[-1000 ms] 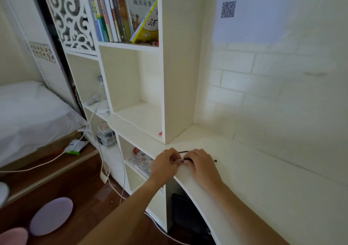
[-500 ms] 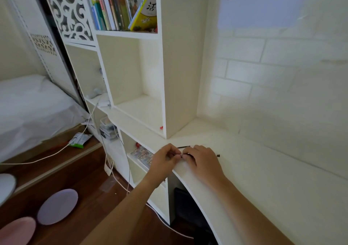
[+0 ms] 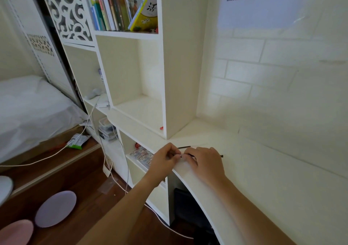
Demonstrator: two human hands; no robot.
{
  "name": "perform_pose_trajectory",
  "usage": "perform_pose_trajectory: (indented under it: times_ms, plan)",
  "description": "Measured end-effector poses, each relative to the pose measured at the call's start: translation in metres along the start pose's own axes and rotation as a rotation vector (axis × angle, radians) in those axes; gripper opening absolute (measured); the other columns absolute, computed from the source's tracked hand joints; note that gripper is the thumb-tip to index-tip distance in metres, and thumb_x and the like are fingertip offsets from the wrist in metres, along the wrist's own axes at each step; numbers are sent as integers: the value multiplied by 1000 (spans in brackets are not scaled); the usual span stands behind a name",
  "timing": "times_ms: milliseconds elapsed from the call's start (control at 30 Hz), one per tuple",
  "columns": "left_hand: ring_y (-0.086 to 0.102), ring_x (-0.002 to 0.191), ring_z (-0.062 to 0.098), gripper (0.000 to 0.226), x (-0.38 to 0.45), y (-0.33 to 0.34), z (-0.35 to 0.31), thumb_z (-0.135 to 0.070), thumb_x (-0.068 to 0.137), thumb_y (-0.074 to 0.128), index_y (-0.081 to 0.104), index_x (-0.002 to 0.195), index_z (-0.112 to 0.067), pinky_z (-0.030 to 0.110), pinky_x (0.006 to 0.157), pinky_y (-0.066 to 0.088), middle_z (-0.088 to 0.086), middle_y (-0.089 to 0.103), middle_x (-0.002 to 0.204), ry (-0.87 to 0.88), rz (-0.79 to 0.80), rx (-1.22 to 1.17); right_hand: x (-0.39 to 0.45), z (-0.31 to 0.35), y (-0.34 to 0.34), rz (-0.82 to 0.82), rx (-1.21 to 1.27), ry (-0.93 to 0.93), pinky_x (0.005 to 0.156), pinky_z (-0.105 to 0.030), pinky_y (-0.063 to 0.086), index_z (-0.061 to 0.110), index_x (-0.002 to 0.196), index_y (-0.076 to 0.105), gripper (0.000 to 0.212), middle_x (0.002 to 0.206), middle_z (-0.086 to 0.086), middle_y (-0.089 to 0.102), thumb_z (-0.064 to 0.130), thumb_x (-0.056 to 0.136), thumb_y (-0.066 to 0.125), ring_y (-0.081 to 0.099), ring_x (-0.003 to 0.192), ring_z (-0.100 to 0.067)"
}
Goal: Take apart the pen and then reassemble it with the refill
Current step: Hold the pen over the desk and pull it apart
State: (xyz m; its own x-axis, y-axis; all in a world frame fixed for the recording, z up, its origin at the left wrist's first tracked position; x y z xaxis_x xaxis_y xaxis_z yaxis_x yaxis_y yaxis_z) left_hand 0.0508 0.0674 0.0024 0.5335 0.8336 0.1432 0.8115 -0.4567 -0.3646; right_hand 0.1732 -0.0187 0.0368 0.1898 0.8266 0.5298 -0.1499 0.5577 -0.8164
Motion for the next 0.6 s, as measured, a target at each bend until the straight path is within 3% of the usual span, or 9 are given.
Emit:
perform_pose_trajectory:
  times_ms: [200, 333, 467, 600]
  plan:
    - [62, 76, 3, 9, 5, -10, -1, -11, 92, 67, 69, 88, -19, 23, 77, 52, -6, 70, 85, -39, -23, 5, 1, -6, 0, -4, 50, 63, 64, -33, 38, 29, 89, 60, 22, 67, 11, 51, 40, 99, 43, 49, 65, -13]
    - [61, 73, -2, 6, 10, -35, -12, -16, 94, 69, 70, 93, -21, 14, 71, 46, -10, 68, 89, 12, -248, 147, 0, -22, -7, -91, 77, 187, 66, -34, 36, 26, 89, 58, 21, 69, 10, 49, 23, 95, 39, 45, 66, -15]
    - [60, 77, 1, 8, 21, -39, -21, -17, 93, 71, 74, 96, -23, 6, 70, 39, -6, 61, 99, 58, -404, 258, 0, -20, -4, -81, 56, 165, 66, -31, 30, 25, 87, 58, 23, 70, 10, 47, 24, 93, 36, 40, 67, -14]
    - [64, 88, 16, 11, 37, -24, -9, -14, 94, 70, 76, 100, -21, 21, 81, 48, 0, 63, 102, 6, -404, 293, 0, -23, 1, -47, 77, 157, 67, -32, 32, 28, 92, 62, 15, 75, 11, 48, 20, 92, 49, 44, 71, -13]
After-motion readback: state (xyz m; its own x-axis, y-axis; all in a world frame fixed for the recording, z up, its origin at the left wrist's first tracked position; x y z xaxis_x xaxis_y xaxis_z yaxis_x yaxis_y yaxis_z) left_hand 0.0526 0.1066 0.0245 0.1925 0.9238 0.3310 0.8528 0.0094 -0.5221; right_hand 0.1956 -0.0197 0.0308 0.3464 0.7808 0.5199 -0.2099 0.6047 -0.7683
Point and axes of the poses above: each hand's wrist, its own x-axis towards the middle knuckle, its own y-axis out of the palm, z = x × y, the point moved 10 cm from there along x, towards the middle knuckle
